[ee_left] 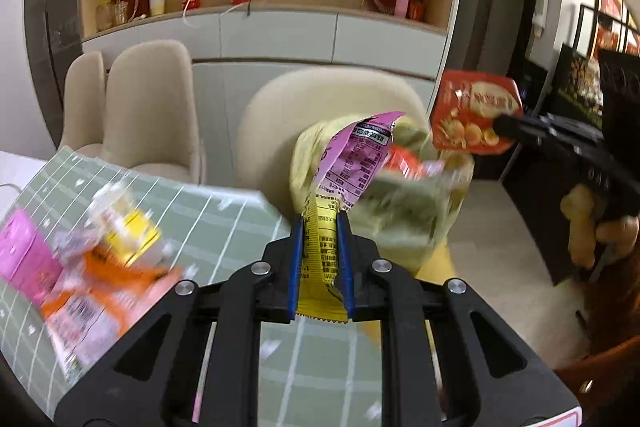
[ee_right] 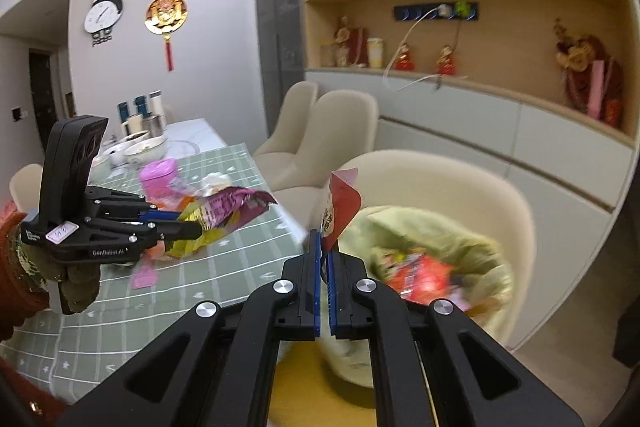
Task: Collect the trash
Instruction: 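Grasp the yellow-pink wrapper with the left tool while the right tool carries the red packet to the bin, then open both tools over the bin to drop the yellow wrapper and red packet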
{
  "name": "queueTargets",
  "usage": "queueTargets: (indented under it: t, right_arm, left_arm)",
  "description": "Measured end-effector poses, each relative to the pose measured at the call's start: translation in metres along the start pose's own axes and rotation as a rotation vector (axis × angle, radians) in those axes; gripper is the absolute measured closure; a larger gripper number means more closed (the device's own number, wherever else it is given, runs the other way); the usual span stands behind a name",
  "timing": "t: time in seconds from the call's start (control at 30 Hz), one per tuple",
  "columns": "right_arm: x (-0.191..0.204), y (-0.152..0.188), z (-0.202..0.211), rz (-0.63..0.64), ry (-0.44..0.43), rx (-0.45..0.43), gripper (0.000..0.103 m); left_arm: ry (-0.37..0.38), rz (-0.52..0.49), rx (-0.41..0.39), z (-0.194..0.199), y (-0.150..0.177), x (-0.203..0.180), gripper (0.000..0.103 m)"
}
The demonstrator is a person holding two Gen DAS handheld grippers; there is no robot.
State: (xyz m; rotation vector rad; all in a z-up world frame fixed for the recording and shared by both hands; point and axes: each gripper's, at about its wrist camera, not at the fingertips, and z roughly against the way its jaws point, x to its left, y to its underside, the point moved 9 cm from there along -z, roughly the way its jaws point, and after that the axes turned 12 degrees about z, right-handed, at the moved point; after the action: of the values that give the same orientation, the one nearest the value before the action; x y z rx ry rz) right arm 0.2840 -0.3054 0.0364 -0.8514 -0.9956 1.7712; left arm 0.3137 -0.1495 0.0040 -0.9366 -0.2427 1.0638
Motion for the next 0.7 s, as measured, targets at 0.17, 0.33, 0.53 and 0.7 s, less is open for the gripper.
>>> queueTargets:
  t: [0.17,0.33,0.53,0.7]
  right_arm:
    - [-0.056,0.004,0.011,-0.024,0.106,0.012,0.098]
    - [-0.102,0.016,0.014,-0.079,0.174,0.027,0.098]
    - [-0.133,0.038,0.008,-0.133,0.196,0.055,0.098]
    - [-0.145,0.053,-0.002,-0.154,0.199,0.087,0.098]
  left_arm:
    - [0.082,0.005,-0.030,-0.031,-0.040,-0.043,0.088]
    - [0.121,-0.006,0.012,-0.081,-0.061,-0.074,0.087]
    - [0.096,-0.014,0.176,-0.157,-0.045,-0.089,0.087]
    - [0.005,-0.072,0.294,-0.204,-0.024,-0.091,0.087]
